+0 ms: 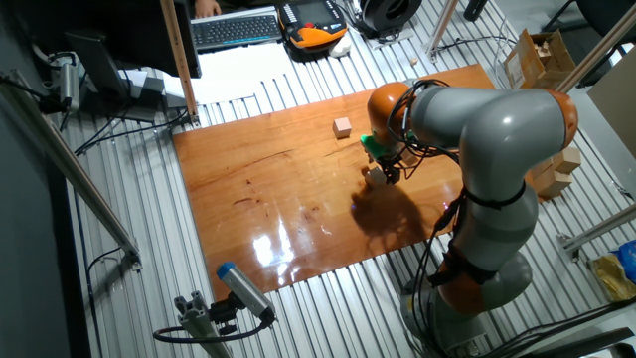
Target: Stack the blocks in a vertical line of five
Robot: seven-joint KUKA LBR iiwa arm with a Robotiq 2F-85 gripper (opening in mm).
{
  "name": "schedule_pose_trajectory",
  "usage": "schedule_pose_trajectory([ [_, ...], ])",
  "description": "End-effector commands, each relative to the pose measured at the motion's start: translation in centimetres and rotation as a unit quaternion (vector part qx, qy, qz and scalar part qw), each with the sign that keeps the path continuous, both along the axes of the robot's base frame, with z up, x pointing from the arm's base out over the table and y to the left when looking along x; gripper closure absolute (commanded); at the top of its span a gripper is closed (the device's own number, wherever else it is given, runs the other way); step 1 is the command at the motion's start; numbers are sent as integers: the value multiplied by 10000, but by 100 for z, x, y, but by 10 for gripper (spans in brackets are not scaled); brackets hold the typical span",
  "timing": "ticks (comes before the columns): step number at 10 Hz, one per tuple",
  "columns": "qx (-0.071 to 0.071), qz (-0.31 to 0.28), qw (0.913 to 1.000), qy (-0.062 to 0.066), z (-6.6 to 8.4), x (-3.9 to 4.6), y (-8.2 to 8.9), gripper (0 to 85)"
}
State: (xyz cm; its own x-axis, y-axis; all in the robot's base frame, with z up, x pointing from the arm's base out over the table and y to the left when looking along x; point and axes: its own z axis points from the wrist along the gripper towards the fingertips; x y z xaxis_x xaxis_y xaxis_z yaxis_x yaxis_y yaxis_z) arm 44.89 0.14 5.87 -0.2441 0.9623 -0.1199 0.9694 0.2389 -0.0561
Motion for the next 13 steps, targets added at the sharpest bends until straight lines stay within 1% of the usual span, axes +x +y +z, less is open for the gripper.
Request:
schedule_pose_trajectory([
  [1, -1, 18, 10000, -1, -4, 0, 1, 0],
  [3, 20, 167, 9999, -27, -5, -1, 3, 0],
  [4, -7, 242, 9997, -18, -4, -1, 5, 0],
  [5, -75, 289, 9996, 18, -2, -2, 5, 0],
  [6, -78, 319, 9995, 17, -4, -2, 5, 0],
  [7, -60, 321, 9995, 6, -9, -1, 4, 0],
  [8, -87, 318, 9995, 22, -7, -2, 6, 0],
  [13, -97, 295, 9995, 19, -44, 2, 13, 0],
])
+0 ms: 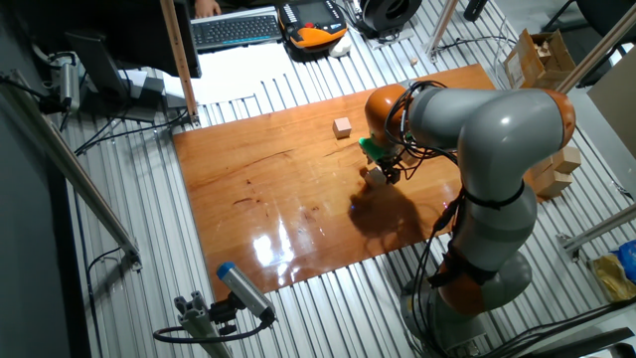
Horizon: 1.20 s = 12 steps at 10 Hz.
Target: Stack the blocks in a vertical line of five
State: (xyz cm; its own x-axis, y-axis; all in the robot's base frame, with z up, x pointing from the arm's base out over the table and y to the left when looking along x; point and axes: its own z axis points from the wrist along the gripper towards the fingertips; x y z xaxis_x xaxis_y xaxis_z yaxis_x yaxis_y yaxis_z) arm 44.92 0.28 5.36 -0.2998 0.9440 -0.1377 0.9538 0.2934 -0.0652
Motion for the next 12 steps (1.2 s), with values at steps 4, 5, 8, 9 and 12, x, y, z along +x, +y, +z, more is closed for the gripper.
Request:
schedule_pose_trajectory([
  [4, -40, -37, 10000, 18, -41, 3, 7, 0],
  [5, -80, -49, 9999, 37, -65, 4, 11, 0],
  [8, -102, -59, 9999, 46, -71, 5, 10, 0],
  [9, -101, -74, 9999, 47, -75, 6, 11, 0],
  [12, -101, -74, 9999, 47, -88, 6, 14, 0],
])
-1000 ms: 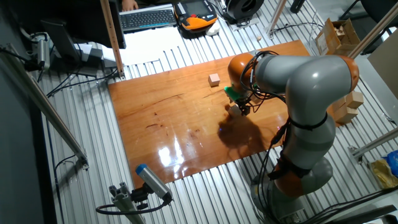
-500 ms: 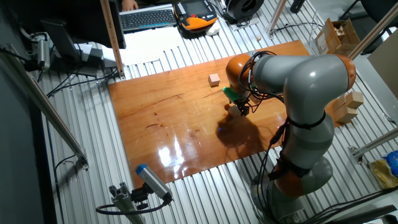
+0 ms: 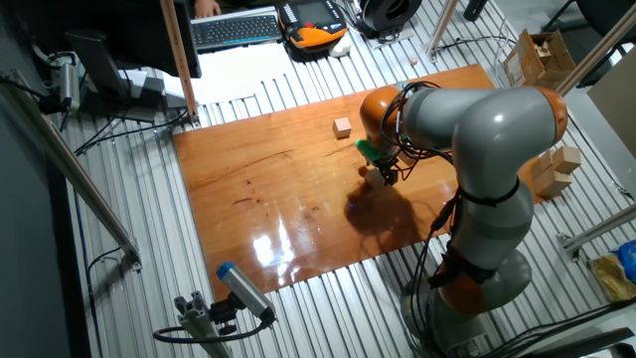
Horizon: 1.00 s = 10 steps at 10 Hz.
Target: Stack the blocks in a vertical line of five
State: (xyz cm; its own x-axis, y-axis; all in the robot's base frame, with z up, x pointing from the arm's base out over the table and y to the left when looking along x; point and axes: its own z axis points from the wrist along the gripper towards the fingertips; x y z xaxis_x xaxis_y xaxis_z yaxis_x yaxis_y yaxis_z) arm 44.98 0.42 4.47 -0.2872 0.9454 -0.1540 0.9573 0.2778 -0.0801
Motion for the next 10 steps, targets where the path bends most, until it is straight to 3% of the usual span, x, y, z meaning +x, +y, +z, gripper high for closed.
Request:
schedule_pose_trajectory([
  [1, -1, 7, 10000, -1, -3, 0, 1, 170],
  [6, -11, -2, 10000, 4, -17, -1, 9, 170],
  [10, 111, 28, 9999, -62, -17, -2, 9, 170],
])
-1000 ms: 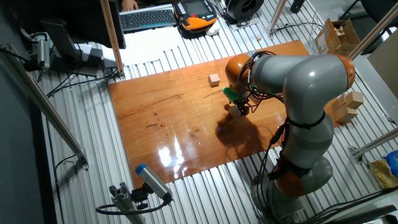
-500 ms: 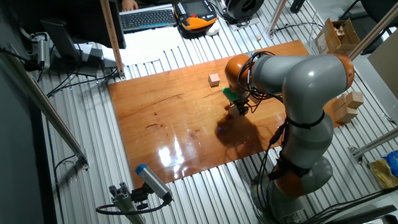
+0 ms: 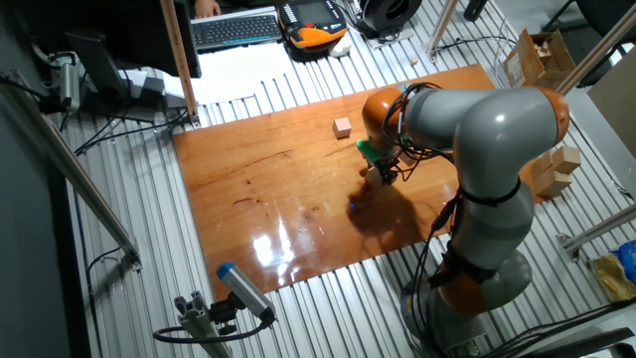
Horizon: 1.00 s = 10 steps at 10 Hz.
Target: Stack the blocks in a vertical line of five
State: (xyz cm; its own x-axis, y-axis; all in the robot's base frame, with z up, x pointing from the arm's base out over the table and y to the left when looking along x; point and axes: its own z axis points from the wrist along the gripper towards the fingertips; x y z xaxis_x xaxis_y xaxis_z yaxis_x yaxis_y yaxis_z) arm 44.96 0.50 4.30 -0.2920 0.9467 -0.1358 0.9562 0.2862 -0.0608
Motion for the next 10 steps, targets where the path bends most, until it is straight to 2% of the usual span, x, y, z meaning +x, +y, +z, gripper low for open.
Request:
schedule_pose_trajectory([
  [1, 18, 27, 10000, -12, 0, 0, 0, 170],
  [2, 22, 66, 10000, -19, 0, 0, 0, 170],
  [4, 121, 122, 9998, -67, -1, 0, 0, 170],
  [5, 217, 168, 9996, -108, -2, 0, -3, 340],
  [6, 333, 199, 9991, -158, -2, 0, -4, 340],
  [10, 381, 215, 9989, -166, -6, 0, -2, 340],
])
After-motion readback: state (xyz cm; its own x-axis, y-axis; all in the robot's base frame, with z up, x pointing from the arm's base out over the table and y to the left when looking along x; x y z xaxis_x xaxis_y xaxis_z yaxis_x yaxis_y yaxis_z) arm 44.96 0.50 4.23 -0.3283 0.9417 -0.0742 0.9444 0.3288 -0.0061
